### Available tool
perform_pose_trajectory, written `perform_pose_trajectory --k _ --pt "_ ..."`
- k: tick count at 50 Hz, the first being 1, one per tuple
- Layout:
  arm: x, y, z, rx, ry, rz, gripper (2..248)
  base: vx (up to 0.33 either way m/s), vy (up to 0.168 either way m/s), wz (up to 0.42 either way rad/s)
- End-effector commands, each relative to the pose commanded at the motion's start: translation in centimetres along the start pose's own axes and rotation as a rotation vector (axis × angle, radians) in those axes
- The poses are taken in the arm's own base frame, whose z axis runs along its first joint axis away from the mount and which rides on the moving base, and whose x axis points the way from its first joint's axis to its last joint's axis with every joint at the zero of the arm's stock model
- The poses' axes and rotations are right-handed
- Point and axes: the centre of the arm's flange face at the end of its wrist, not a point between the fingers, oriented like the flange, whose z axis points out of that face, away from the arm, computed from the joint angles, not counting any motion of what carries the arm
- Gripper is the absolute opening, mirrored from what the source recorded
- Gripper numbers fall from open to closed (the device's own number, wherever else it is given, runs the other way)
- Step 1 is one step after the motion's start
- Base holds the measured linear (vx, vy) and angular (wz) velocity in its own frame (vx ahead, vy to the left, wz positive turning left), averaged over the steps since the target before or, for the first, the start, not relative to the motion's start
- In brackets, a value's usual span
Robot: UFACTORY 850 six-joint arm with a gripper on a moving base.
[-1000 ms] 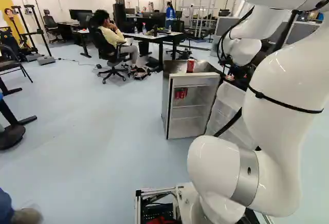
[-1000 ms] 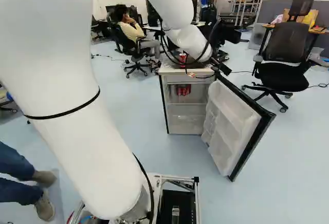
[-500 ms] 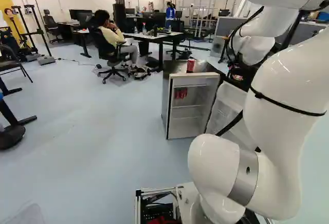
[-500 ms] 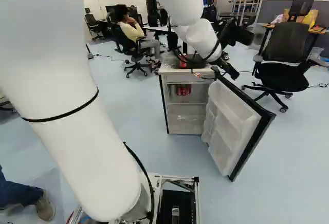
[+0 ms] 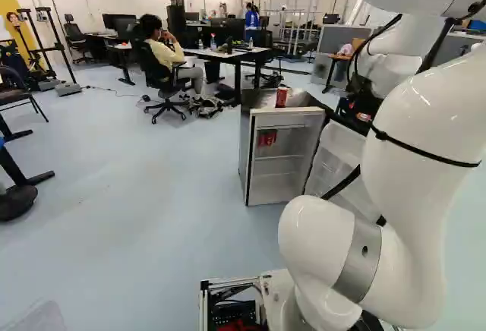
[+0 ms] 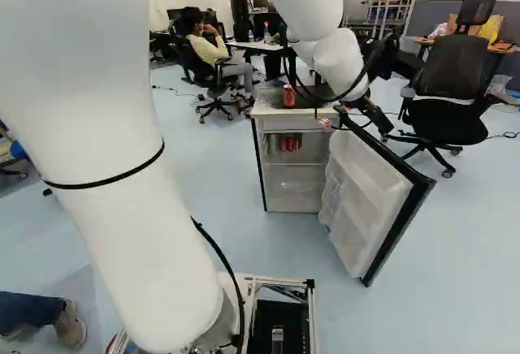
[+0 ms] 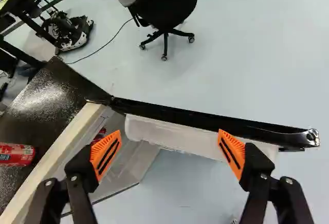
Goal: Grab a drink from the fridge
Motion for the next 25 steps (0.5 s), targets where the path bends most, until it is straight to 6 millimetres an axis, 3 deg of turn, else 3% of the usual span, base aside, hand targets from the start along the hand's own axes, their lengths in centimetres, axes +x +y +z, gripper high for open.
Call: perform_pose_trajectory --k 25 --pt "2.8 2.7 2.1 -0.04 0.014 0.044 247 0.0 0.0 0.0"
